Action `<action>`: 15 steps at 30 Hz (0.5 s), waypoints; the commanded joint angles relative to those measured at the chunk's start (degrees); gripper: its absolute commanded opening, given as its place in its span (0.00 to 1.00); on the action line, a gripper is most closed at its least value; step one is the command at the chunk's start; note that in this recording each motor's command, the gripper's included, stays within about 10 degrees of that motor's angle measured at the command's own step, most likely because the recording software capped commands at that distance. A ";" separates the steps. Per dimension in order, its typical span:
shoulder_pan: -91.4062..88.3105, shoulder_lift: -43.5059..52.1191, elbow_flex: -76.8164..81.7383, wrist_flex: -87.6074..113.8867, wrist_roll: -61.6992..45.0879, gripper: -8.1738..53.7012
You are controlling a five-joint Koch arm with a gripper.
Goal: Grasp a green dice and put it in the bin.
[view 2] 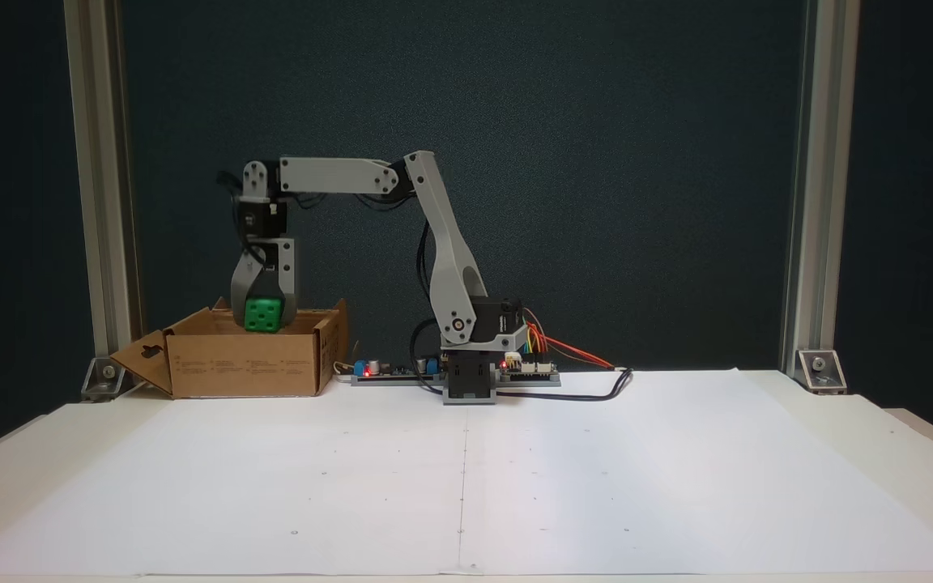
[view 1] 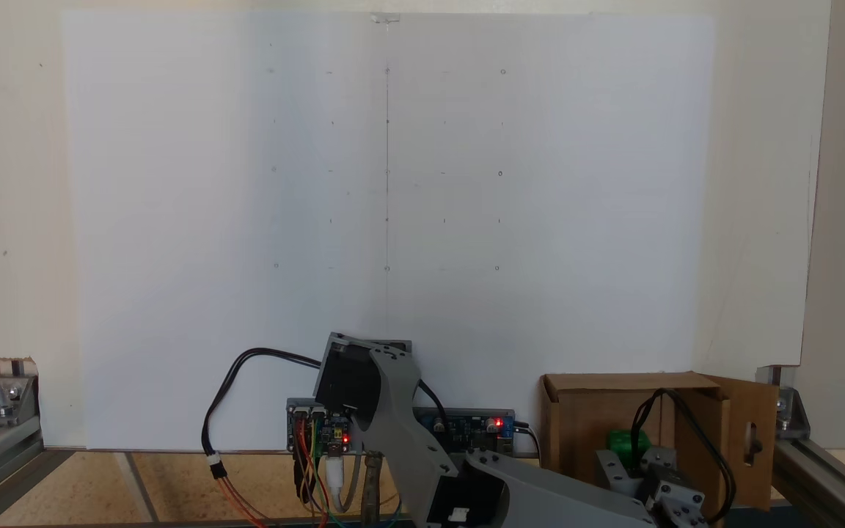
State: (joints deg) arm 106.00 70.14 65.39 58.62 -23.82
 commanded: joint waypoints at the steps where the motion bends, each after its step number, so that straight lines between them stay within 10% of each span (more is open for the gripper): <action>1: 0.18 0.70 -3.60 -0.35 -4.04 0.32; 2: 0.18 0.62 -3.43 -0.35 -4.13 0.32; 4: 0.09 -0.62 -3.43 -0.44 -4.13 0.65; 8: 0.09 -0.97 -3.43 -4.04 -3.60 0.85; 15: -7.47 4.13 -3.43 -10.28 6.50 0.84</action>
State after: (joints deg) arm 100.99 69.17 65.48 50.19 -22.68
